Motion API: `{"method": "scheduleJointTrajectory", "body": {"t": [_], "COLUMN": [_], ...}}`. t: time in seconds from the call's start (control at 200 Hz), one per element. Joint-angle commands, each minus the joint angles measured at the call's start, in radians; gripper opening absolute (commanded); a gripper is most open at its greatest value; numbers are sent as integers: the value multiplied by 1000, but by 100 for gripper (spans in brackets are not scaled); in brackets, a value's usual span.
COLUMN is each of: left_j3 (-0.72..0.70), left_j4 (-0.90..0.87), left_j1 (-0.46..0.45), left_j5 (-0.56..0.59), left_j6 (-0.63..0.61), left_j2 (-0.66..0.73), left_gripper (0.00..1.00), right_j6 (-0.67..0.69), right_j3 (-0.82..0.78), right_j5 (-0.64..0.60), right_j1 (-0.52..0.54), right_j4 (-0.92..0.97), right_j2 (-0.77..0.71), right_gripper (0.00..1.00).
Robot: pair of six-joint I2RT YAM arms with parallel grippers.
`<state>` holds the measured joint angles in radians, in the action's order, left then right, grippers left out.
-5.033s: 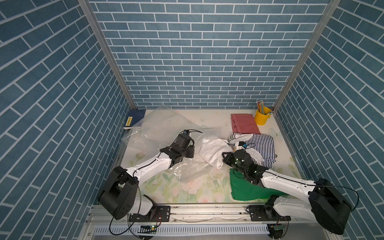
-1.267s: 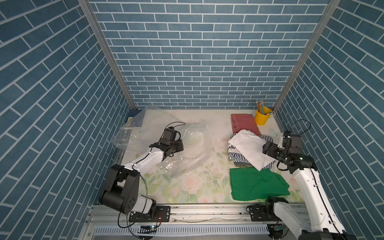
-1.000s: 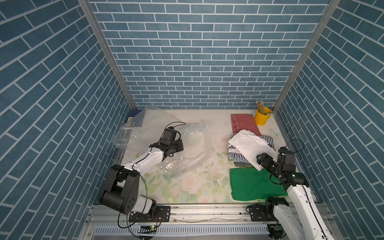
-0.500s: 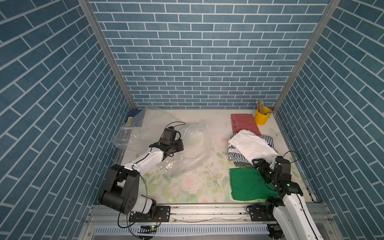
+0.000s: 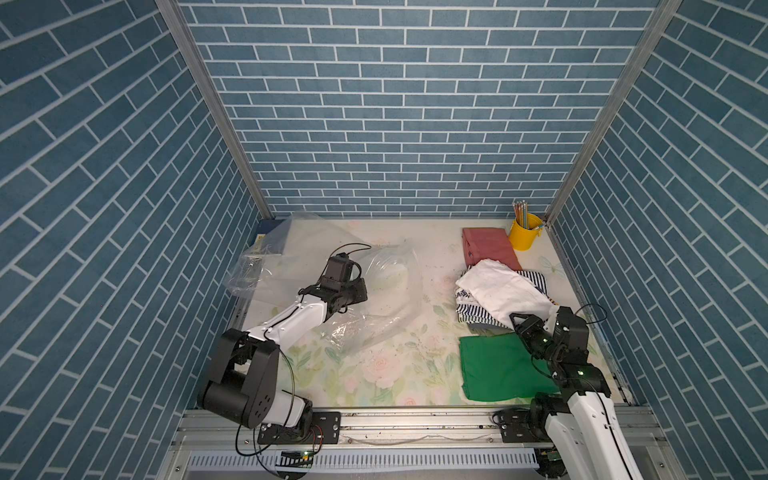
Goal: Take the tank top out of the vacuum bag
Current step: Adjust the tank top at the center of the board.
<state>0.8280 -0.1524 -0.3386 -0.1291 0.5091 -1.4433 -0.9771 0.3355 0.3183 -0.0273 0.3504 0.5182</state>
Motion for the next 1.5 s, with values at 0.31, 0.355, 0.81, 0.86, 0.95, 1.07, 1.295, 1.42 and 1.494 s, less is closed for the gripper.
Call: {"method": "scheduleJointTrajectory", "body": {"t": [0.31,0.355,0.81,0.86,0.95,1.07,1.295,1.42,1.494], "left_j3": [-2,-1,-1,-3,-4,0,2,3,8], "left_j4": [-3,-3,-3,-5,-6,-5,-3,-12,-18], "left_j1": [3,3,3,4,3,4,7,9,9], "left_j5": [-4,-5,-7,-5,-1,-2,-4,17,38], "left_j6": [2,2,0,-2,-2,-2,-4,-12,-19], "left_j2": [5,5,8,9,11,8,6,10,11], "left_gripper": [0,0,0,0,0,0,0,0,0], "right_j6": [-14,-13,-66,-65,-41,35,251,310,336], "right_j3": [49,50,-111,-110,-72,6,314,486,590], "right_j5": [8,-6,-116,-122,-149,-142,-93,-13,37], "right_j1": [-3,-3,-3,-3,-3,-3,-3,-2,2], "right_j4": [-21,-21,-239,-241,-188,-161,-102,-85,-66], "right_j2": [-9,-13,-9,-11,-26,-34,221,377,469], "right_gripper": [40,47,45,34,0,0,0,0,0]}}
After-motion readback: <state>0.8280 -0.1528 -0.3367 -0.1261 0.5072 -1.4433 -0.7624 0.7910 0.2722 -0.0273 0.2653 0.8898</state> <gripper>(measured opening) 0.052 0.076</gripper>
